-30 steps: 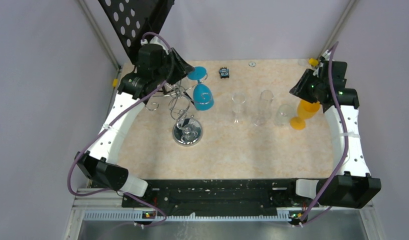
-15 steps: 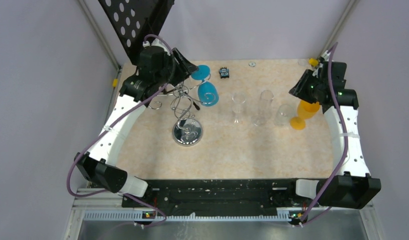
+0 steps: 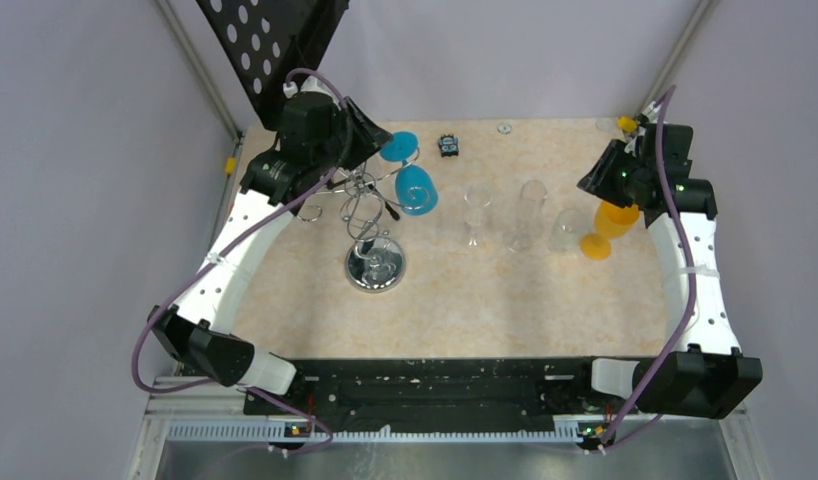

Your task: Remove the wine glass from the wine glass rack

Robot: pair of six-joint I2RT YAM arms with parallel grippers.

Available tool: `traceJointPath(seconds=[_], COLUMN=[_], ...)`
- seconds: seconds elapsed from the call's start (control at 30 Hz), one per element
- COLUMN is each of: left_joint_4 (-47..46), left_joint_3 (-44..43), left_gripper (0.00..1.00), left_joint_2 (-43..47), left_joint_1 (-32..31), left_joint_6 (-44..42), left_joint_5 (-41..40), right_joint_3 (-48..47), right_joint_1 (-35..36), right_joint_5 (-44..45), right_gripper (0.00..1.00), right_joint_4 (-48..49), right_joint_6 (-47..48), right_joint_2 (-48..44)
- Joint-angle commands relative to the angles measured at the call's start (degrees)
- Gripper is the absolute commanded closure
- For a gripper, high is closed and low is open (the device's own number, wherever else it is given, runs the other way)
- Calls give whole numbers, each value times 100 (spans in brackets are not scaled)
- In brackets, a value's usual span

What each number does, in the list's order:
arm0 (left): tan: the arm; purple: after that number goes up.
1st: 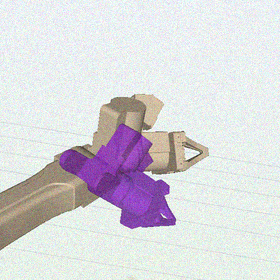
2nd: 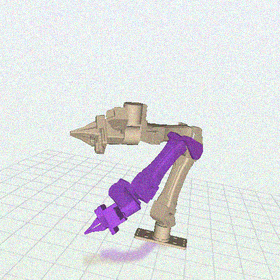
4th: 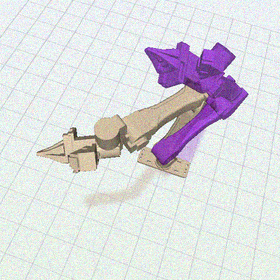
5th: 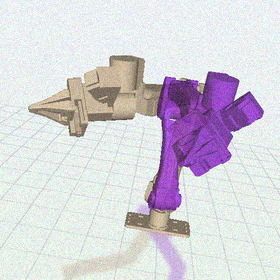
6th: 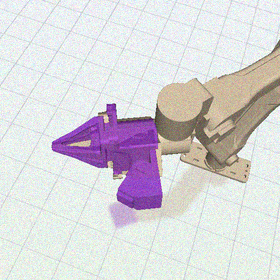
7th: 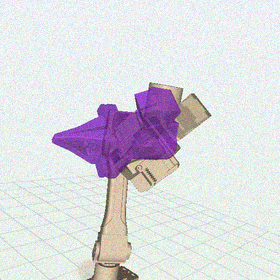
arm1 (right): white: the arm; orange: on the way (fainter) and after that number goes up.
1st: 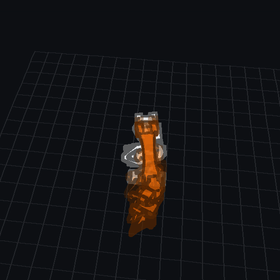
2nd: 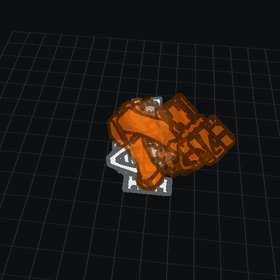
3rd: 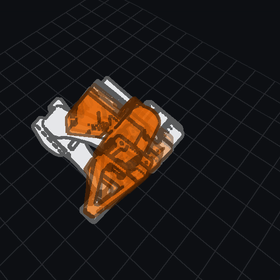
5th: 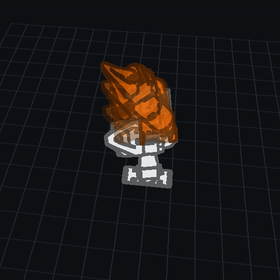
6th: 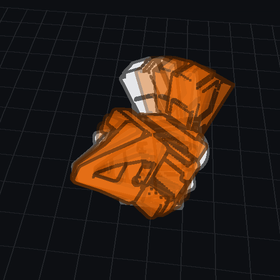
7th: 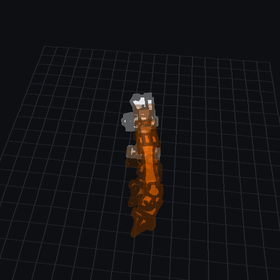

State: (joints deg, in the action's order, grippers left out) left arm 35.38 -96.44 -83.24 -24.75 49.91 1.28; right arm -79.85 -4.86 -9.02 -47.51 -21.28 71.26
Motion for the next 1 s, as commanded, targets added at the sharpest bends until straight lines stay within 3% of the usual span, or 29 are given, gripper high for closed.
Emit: traceJointPath(seconds=[0.0, 0.07, 0.27, 0.5, 0.73, 0.97], left_joint_4=[425, 526, 1011, 859, 1030, 1161], left_joint_3=[-126, -196, -476, -398, -692, -911], left_gripper=[55, 54, 50, 48, 66, 63], left_joint_2=[31, -23, -221, -257, -350, -342], left_joint_1=[-237, -296, -574, -640, -706, -810], left_joint_6=[-293, -352, -580, -545, -735, -882], left_joint_5=[-309, -396, -1117, -1022, -1312, -1531], right_joint_3=[-4, -341, 0, 19, 39, 36], right_joint_1=[64, 64, 73, 73, 73, 81], right_joint_5=[-52, -48, -30, -37, -32, -39], right_gripper=[64, 64, 64, 64, 64, 64], right_joint_4=[201, 212, 198, 200, 198, 215], right_joint_6=[-62, -66, -73, -72, -72, -70], right_joint_2=[-172, -169, -190, -201, -203, -190])
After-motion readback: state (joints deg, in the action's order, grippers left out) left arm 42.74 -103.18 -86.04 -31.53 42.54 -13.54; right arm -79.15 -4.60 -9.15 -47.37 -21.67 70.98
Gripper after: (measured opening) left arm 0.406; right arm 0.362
